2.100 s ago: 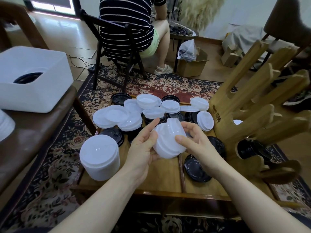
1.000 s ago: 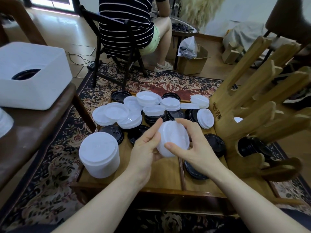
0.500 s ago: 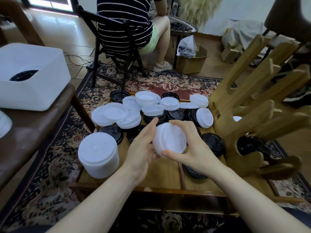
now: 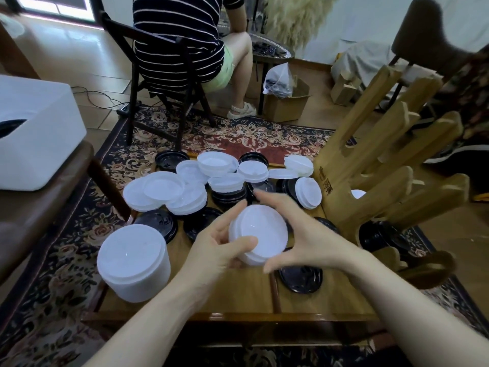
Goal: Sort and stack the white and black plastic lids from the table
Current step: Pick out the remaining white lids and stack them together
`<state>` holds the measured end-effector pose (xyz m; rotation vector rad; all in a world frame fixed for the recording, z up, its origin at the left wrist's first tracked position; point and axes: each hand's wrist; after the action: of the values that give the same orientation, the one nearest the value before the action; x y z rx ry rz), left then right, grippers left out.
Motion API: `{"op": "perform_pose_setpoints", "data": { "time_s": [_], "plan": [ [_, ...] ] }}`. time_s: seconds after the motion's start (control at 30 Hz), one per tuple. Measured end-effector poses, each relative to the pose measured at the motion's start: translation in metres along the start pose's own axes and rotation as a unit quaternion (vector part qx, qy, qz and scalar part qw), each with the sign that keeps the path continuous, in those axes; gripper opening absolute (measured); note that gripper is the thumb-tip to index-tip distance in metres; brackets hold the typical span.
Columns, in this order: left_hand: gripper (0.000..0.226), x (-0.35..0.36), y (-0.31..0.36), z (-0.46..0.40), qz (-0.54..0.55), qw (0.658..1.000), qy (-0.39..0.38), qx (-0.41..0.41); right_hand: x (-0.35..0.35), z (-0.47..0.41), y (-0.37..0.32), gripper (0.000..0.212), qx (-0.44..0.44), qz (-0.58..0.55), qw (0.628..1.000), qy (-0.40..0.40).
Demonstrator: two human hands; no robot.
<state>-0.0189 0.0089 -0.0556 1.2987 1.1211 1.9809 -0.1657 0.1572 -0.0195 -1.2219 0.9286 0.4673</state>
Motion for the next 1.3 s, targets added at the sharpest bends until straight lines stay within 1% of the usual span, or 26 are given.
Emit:
{"op": "perform_pose_setpoints", "data": {
  "time_s": [0.03, 0.1, 0.13, 0.17, 0.2, 0.23, 0.3, 0.37, 0.43, 0.5, 0.53, 0.57, 0.63, 0.67, 0.73, 0.8, 0.87, 0.9, 0.93, 1.0, 1.07, 1.13, 1.2, 1.23, 1.3],
  "plan": [
    [0.062, -0.004, 0.000, -0.003, 0.014, 1.000, 0.019, 0.000, -0.008, -0.006, 0.005, 0.105, 0.034, -0.030, 0.999, 0.023],
    [0.061, -0.011, 0.002, -0.007, 0.041, 0.998, 0.039, -0.002, -0.029, -0.024, 0.033, 0.092, 0.129, -0.075, 0.983, 0.105],
    [0.066, -0.012, 0.002, -0.009, 0.049, 0.998, 0.043, -0.004, -0.039, -0.034, 0.051, 0.090, 0.183, -0.054, 0.972, 0.137],
    [0.071, -0.013, 0.003, -0.009, 0.056, 0.997, 0.048, -0.005, -0.048, -0.045, 0.070, 0.094, 0.233, -0.002, 0.961, 0.152],
    [0.072, -0.013, 0.003, -0.009, 0.060, 0.997, 0.052, -0.004, -0.053, -0.054, 0.088, 0.099, 0.281, 0.060, 0.947, 0.144],
    [0.067, -0.012, 0.003, -0.010, 0.062, 0.996, 0.057, -0.003, -0.056, -0.062, 0.106, 0.098, 0.325, 0.117, 0.931, 0.121],
    [0.061, -0.011, 0.000, -0.011, 0.067, 0.996, 0.063, -0.003, -0.053, -0.074, 0.130, 0.084, 0.396, 0.175, 0.899, 0.068],
    [0.056, -0.013, -0.001, -0.013, 0.064, 0.996, 0.069, -0.004, -0.048, -0.082, 0.142, 0.083, 0.423, 0.173, 0.889, 0.037],
    [0.054, -0.016, -0.001, -0.016, 0.055, 0.996, 0.076, -0.010, -0.046, -0.085, 0.147, 0.085, 0.437, 0.142, 0.888, 0.020],
    [0.059, -0.018, -0.001, -0.016, 0.048, 0.995, 0.083, -0.016, -0.044, -0.083, 0.149, 0.076, 0.440, 0.134, 0.888, 0.002],
    [0.060, -0.018, -0.002, -0.016, 0.047, 0.995, 0.087, -0.017, -0.042, -0.081, 0.151, 0.077, 0.441, 0.142, 0.886, -0.003],
    [0.060, -0.019, -0.002, -0.017, 0.049, 0.995, 0.090, -0.016, -0.040, -0.079, 0.151, 0.085, 0.444, 0.154, 0.883, -0.001],
    [0.055, -0.019, -0.002, -0.017, 0.062, 0.994, 0.086, -0.014, -0.040, -0.074, 0.146, 0.102, 0.443, 0.177, 0.879, 0.001],
    [0.056, -0.019, -0.002, -0.017, 0.071, 0.994, 0.082, -0.015, -0.040, -0.071, 0.141, 0.105, 0.442, 0.181, 0.879, 0.001],
    [0.060, -0.019, 0.000, -0.016, 0.083, 0.993, 0.079, -0.023, -0.043, -0.064, 0.123, 0.108, 0.444, 0.179, 0.878, 0.015],
    [0.060, -0.019, 0.000, -0.016, 0.085, 0.993, 0.081, -0.027, -0.047, -0.054, 0.101, 0.109, 0.420, 0.187, 0.886, 0.063],
    [0.059, -0.018, 0.000, -0.016, 0.088, 0.993, 0.078, -0.031, -0.050, -0.041, 0.074, 0.110, 0.347, 0.156, 0.917, 0.119],
    [0.059, -0.016, 0.001, -0.015, 0.087, 0.993, 0.074, -0.032, -0.050, -0.033, 0.058, 0.110, 0.292, 0.125, 0.939, 0.133],
    [0.059, -0.014, 0.002, -0.014, 0.084, 0.993, 0.069, -0.035, -0.049, -0.024, 0.040, 0.109, 0.229, 0.094, 0.960, 0.131],
    [0.061, -0.009, 0.003, -0.011, 0.079, 0.995, 0.051, -0.040, -0.043, -0.009, 0.008, 0.106, 0.113, 0.068, 0.988, 0.084],
    [0.063, -0.004, 0.006, -0.007, 0.083, 0.995, 0.026, -0.042, -0.033, 0.002, -0.010, 0.107, 0.047, 0.086, 0.995, 0.020],
    [0.065, -0.001, 0.007, -0.003, 0.080, 0.996, 0.004, -0.043, -0.024, 0.010, -0.017, 0.113, 0.026, 0.107, 0.993, -0.051],
    [0.068, -0.001, 0.007, 0.000, 0.068, 0.997, -0.003, -0.043, -0.018, 0.016, -0.017, 0.116, 0.019, 0.061, 0.992, -0.104],
    [0.070, 0.000, 0.006, 0.001, 0.066, 0.997, -0.004, -0.043, -0.016, 0.019, -0.018, 0.115, 0.014, 0.028, 0.993, -0.112],
    [0.068, -0.001, 0.005, 0.001, 0.065, 0.997, -0.008, -0.044, -0.011, 0.020, -0.018, 0.103, 0.014, -0.023, 0.997, -0.077]
  ]
}}
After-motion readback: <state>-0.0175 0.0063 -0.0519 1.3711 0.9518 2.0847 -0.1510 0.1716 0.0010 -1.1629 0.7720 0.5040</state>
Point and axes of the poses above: each hand's wrist, its own z-axis away from the middle knuckle, its own x-axis out of the palm, y = z × x, and after that the axes turned 9 degrees about z, right-handed
